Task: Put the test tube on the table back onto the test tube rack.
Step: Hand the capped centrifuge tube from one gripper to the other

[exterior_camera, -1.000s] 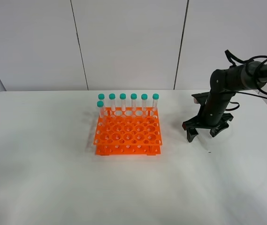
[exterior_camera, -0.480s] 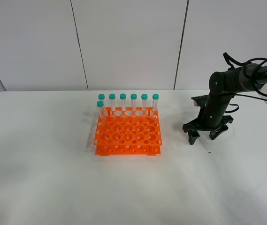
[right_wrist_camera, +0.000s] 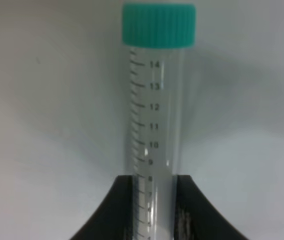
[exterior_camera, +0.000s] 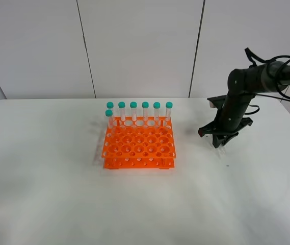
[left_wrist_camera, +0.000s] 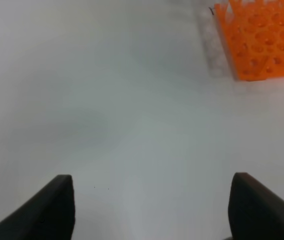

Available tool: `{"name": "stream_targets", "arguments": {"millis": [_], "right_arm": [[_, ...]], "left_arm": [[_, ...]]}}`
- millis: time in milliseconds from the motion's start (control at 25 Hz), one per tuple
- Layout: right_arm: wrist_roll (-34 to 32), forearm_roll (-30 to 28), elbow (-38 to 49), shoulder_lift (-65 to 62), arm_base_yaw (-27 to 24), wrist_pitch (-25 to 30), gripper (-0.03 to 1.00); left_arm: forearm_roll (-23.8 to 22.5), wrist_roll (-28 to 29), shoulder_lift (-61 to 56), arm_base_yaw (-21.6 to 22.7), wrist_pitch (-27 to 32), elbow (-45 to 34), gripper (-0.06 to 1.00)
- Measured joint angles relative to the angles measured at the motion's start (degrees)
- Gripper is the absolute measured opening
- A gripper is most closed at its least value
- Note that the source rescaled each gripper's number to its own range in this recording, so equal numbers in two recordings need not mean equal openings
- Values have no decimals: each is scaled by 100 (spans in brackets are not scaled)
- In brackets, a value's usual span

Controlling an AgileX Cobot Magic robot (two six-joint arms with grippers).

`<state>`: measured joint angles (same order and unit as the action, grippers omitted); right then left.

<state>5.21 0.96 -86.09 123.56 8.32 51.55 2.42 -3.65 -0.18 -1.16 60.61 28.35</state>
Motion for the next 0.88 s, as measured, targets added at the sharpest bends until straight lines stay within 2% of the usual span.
{"name": "stream_targets", "arguments": {"millis": [240,480,640,720,880], "right_arm": [[65,-1,84,-1625,0,235,3],[78,-6,1479,-3540,0,337,3],[33,33,2160,-4150,0,378,3],[124,247,2225,-4164,6,278,3],[215,600,2250,-4164,311,-364,3]], "left_arm": [[0,0,0,0,0,0,97],[0,0,0,0,0,0,97],[0,0,0,0,0,0,97],[0,0,0,0,0,0,97],[0,0,0,0,0,0,97]]}}
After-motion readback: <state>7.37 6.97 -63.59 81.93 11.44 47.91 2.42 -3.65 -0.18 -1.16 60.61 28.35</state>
